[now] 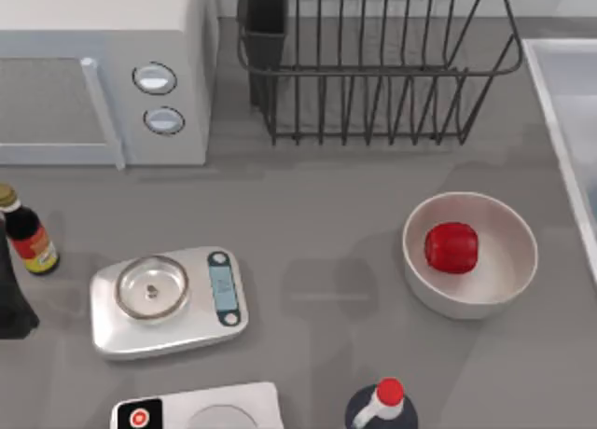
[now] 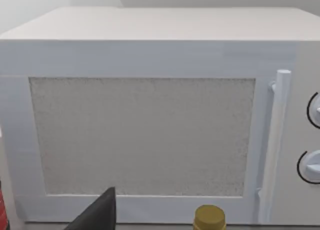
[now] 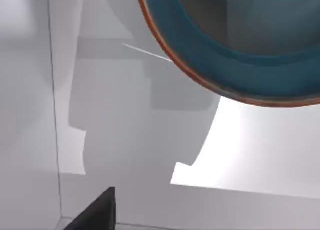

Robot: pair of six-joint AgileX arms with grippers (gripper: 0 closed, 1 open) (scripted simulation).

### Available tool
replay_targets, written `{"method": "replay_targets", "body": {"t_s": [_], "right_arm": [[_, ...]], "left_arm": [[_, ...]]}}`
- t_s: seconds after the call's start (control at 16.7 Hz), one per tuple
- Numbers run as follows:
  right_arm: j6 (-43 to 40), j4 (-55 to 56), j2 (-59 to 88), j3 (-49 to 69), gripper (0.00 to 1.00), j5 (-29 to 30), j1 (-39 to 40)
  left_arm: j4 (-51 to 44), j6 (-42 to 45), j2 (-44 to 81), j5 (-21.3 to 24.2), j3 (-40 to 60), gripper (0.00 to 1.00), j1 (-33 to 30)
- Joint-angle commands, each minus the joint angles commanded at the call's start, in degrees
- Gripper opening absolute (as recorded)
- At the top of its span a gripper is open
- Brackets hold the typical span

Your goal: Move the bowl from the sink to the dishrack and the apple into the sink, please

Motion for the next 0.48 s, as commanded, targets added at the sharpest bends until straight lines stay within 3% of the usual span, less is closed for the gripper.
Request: {"method": "replay_targets", "body": {"t_s": [0.24,0.48], "right_arm": [[-1.08,-2.44,10.2,16.14,1.0,1.3,-3.42],[-1.57,-2.44,14.25,24.19,1.0,2.09,-5.44]], "left_arm": [[0.0,0.0,0.0,0.0,0.0,1.0,0.0],[0.0,0.0,0.0,0.0,0.0,1.0,0.0]]}}
